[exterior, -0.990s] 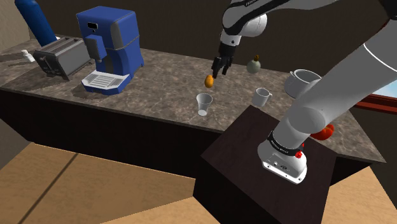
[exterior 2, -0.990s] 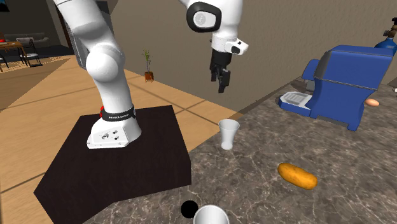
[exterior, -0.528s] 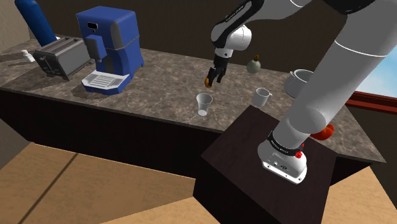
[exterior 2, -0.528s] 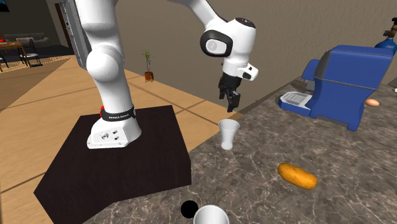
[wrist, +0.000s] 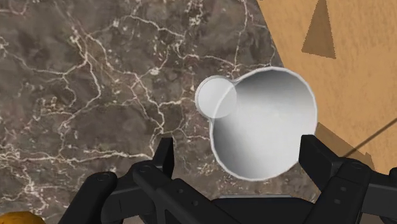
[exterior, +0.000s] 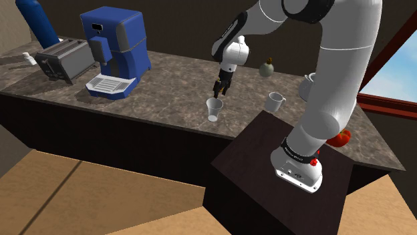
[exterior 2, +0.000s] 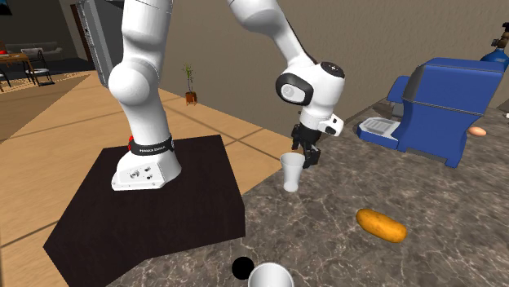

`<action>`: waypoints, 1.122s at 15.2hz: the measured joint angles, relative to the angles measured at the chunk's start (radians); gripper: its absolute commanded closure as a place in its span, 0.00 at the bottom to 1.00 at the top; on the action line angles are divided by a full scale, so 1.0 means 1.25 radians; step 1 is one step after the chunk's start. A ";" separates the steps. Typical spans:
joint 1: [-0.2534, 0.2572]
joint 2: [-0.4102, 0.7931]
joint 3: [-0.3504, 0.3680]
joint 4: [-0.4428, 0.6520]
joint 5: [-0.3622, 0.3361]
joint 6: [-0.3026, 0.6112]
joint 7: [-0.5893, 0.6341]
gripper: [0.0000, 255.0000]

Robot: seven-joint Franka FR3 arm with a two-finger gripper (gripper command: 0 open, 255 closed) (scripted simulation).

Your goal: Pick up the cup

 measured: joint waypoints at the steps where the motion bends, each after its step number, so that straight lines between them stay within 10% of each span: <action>1: -0.003 0.016 0.005 0.007 0.010 0.006 -0.009 0.00; 8: -0.023 0.096 0.033 0.028 0.060 0.054 -0.057 0.00; 9: -0.024 0.099 0.034 0.029 0.062 0.056 -0.058 1.00; 17: -0.024 0.102 0.035 0.030 0.064 0.059 -0.059 1.00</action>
